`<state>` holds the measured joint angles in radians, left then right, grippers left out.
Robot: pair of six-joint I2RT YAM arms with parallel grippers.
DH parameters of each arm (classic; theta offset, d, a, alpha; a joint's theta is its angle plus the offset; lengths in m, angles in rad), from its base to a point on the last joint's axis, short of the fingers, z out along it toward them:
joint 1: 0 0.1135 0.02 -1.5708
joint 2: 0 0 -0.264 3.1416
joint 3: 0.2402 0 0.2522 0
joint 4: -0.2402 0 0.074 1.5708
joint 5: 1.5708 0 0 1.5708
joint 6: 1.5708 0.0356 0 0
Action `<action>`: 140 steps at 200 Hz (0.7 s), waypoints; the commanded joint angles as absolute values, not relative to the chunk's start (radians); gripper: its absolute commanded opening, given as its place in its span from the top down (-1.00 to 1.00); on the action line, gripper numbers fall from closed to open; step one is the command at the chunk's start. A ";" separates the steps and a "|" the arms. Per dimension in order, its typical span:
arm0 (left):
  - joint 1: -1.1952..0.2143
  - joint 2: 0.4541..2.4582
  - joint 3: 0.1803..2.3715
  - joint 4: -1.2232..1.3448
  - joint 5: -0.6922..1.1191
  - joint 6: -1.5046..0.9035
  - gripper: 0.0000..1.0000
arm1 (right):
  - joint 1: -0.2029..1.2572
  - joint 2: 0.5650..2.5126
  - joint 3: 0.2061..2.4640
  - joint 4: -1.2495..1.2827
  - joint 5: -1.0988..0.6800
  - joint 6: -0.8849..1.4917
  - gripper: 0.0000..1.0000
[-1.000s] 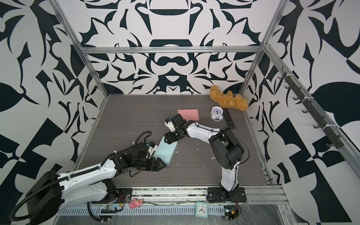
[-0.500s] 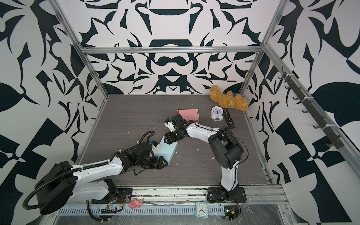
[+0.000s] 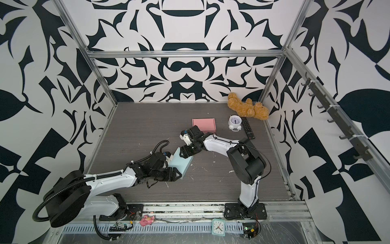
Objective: Assemble paper box
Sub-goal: Move the paper box to the top-center of the table.
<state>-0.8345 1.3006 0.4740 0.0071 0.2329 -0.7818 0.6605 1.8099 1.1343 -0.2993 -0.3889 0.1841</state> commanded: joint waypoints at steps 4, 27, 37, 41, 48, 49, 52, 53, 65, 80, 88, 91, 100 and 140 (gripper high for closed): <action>-0.804 1.295 0.496 0.020 0.258 -0.760 -0.45 | 0.660 1.749 1.102 -0.284 -0.406 0.204 -0.37; -0.772 1.295 0.494 0.020 0.274 -0.751 -0.42 | 0.660 1.720 1.060 -0.267 -0.401 0.222 -0.40; -0.754 1.289 0.490 0.018 0.284 -0.746 -0.41 | 0.660 1.709 1.046 -0.263 -0.399 0.228 -0.42; -0.746 1.287 0.489 0.017 0.288 -0.746 -0.42 | 0.660 1.705 1.041 -0.262 -0.400 0.227 -0.43; -0.731 1.283 0.488 0.016 0.295 -0.742 -0.41 | 0.660 1.702 1.035 -0.260 -0.400 0.233 -0.43; -0.729 1.282 0.486 0.015 0.296 -0.742 -0.41 | 0.660 1.701 1.034 -0.260 -0.399 0.233 -0.43; -0.722 1.282 0.485 0.014 0.300 -0.740 -0.40 | 0.661 1.701 1.033 -0.259 -0.400 0.234 -0.44; -0.720 1.282 0.485 0.014 0.300 -0.740 -0.40 | 0.661 1.700 1.031 -0.258 -0.400 0.235 -0.44; -0.694 1.258 0.483 0.005 0.312 -0.732 -0.39 | 0.661 1.700 1.026 -0.251 -0.411 0.242 -0.44; -0.664 1.237 0.488 -0.021 0.312 -0.720 -0.37 | 0.661 1.699 1.022 -0.243 -0.416 0.248 -0.44; -0.650 1.233 0.489 -0.033 0.313 -0.713 -0.34 | 0.661 1.698 1.022 -0.238 -0.416 0.252 -0.44; -0.645 1.233 0.489 -0.034 0.315 -0.709 -0.33 | 0.661 1.698 1.022 -0.237 -0.417 0.253 -0.44; -0.632 1.233 0.492 -0.039 0.319 -0.699 -0.32 | 0.661 1.700 1.023 -0.229 -0.420 0.260 -0.44; -0.589 1.267 0.522 -0.024 0.336 -0.675 -0.32 | 0.669 1.715 1.022 -0.186 -0.453 0.293 -0.44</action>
<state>-0.6067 1.2499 0.4778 -0.0265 0.3122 -0.7044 0.6579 1.7287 1.0271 -0.2367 -0.4133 0.2623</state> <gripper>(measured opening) 0.660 0.721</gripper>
